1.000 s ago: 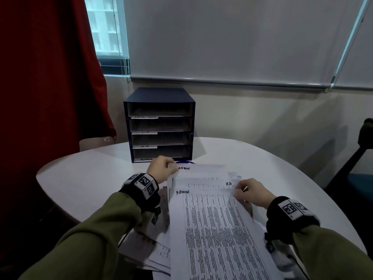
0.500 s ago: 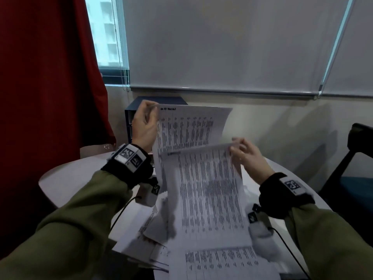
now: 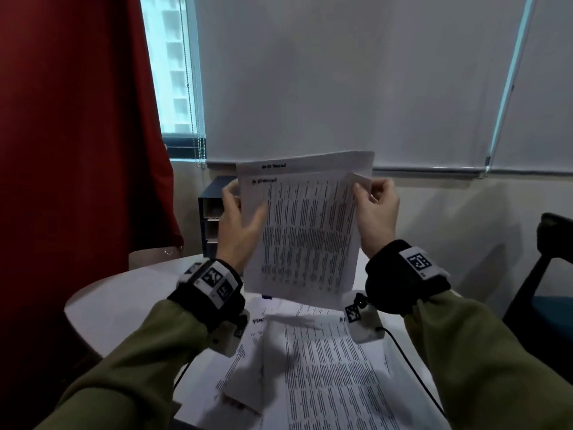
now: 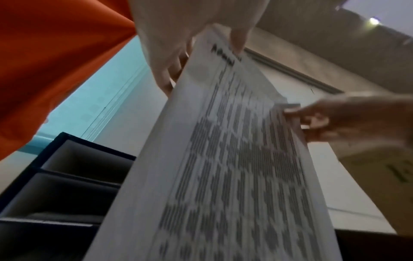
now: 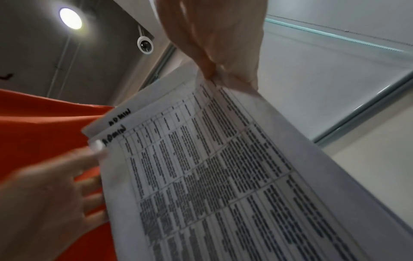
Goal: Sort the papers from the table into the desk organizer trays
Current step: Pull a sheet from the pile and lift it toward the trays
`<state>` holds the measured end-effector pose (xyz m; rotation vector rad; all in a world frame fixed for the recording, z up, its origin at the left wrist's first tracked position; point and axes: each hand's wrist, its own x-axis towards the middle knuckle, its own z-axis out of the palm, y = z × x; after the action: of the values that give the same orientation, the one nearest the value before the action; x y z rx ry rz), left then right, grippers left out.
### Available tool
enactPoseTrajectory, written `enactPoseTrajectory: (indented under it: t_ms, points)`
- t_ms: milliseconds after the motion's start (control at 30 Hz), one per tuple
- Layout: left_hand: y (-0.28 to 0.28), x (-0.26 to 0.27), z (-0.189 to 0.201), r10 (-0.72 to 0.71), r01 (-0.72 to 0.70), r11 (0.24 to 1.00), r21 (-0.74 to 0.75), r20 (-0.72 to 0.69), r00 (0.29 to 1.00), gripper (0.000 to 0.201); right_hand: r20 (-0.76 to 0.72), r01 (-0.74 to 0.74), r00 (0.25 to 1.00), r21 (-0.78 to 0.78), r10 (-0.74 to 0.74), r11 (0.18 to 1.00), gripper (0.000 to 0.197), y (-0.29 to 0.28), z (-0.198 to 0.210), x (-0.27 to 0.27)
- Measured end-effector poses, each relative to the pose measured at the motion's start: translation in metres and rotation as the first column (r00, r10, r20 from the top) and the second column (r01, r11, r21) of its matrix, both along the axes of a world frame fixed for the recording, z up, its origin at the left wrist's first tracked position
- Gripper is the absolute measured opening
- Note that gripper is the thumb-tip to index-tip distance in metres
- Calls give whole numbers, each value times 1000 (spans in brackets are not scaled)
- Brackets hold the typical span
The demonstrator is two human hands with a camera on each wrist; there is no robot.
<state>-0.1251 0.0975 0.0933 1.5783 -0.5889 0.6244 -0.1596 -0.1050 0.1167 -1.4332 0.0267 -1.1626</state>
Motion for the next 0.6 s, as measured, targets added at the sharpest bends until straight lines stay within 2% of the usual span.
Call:
enactPoseTrajectory:
  t_ms: [67,133,200,300,467,533,600]
  points:
    - [-5,-2,-12,84,-84,996,16,9,996,39,54,-57,997,80,53,995,25,6,-3,-5]
    - [-12,-6,-27,138,-137,990,25,-43,990,37,53,-189,981,125,184,974,33,12,-19,-11]
    - [-19,-11,-51,163,-159,986,42,-122,979,42,-65,-260,960,141,271,955,41,16,-48,-15]
    - [-23,-11,-88,141,-137,990,33,-286,948,48,-293,-268,903,189,314,945,39,18,-97,-18]
    - [-13,1,-123,58,-15,997,79,-575,816,43,-538,-244,772,240,338,940,33,13,-145,-10]
    - [-9,7,-126,31,45,993,108,-615,788,46,-602,-226,737,209,307,952,30,10,-152,-3]
    - [-6,10,-118,61,26,991,134,-602,796,47,-608,-223,739,188,291,957,30,8,-151,6]
